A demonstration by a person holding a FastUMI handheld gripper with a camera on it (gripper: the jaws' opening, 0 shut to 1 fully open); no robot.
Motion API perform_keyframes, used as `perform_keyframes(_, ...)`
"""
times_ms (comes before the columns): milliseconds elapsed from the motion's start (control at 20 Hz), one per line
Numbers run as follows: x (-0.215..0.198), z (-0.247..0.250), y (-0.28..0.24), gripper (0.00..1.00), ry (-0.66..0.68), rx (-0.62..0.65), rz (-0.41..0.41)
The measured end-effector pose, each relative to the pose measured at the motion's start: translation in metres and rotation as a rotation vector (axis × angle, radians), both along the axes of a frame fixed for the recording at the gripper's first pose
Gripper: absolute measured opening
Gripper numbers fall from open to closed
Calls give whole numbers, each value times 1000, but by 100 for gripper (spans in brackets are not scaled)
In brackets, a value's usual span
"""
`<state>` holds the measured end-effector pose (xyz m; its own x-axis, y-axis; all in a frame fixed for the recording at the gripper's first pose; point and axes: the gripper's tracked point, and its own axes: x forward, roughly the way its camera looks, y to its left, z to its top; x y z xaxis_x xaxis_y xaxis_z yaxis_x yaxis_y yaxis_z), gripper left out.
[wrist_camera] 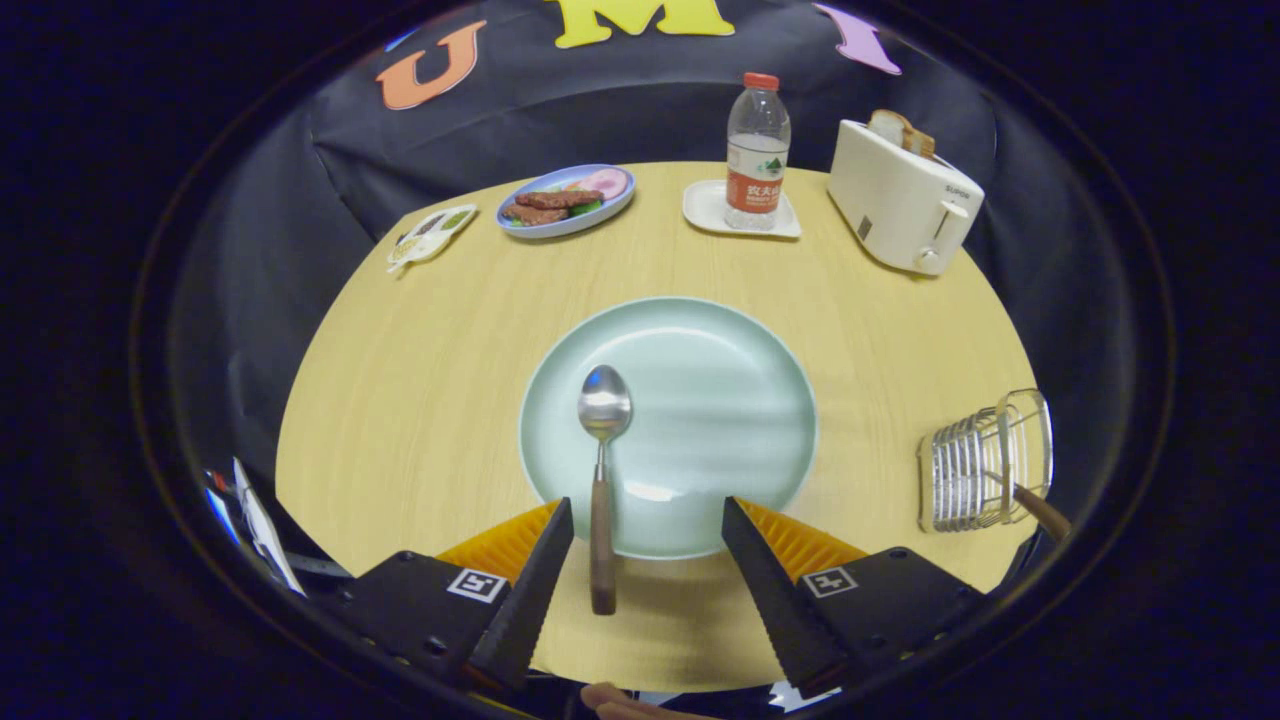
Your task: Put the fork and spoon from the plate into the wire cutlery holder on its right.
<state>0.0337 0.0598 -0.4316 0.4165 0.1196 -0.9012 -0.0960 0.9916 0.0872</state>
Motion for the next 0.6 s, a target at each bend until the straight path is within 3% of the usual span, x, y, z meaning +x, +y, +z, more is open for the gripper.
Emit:
perform_keyframes(200, 3, -19, 10, 88, -6, -7, -55)
perform_keyframes(250, 4, -24, 13, 77, -6, -4, -69)
perform_keyframes(400, 9, -31, 22, 69, -29, 36, -93)
perform_keyframes(600, 9, -40, 23, 46, 0, 46, -168)
